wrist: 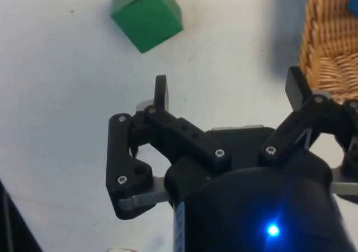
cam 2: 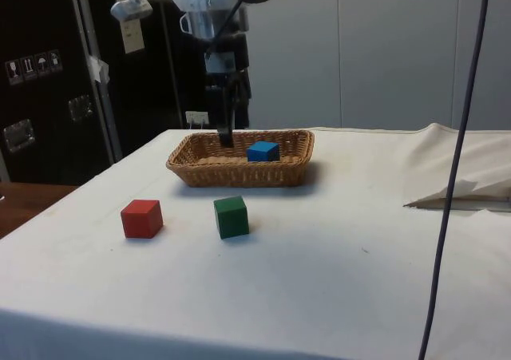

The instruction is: Pick up exactly two blocks and place them into the basket.

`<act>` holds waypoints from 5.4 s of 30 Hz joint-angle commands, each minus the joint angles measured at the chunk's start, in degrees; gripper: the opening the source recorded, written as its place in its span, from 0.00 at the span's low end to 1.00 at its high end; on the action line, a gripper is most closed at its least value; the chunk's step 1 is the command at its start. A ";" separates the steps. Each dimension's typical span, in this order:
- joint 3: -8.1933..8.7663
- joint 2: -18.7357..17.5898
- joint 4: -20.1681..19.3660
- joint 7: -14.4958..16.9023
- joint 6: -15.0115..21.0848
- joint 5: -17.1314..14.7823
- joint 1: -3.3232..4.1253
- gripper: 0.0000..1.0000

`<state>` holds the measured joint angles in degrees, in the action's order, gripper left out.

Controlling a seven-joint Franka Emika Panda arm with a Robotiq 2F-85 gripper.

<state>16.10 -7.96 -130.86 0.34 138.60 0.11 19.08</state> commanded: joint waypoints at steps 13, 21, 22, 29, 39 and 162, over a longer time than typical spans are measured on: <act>-3.15 -2.98 -0.34 2.58 3.04 -8.08 -0.11 1.00; -4.87 -6.02 0.40 3.55 5.44 -11.69 -0.17 1.00; -5.16 -6.47 0.57 3.61 5.73 -12.03 -0.17 1.00; -6.70 -9.74 2.29 4.07 7.56 -14.32 -0.29 1.00; -6.82 -11.34 3.04 4.18 8.48 -14.15 -0.23 1.00; 6.82 -17.25 17.99 22.98 -0.69 -14.04 -2.98 0.05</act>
<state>23.26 -24.98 -113.22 22.80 138.31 -13.35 16.56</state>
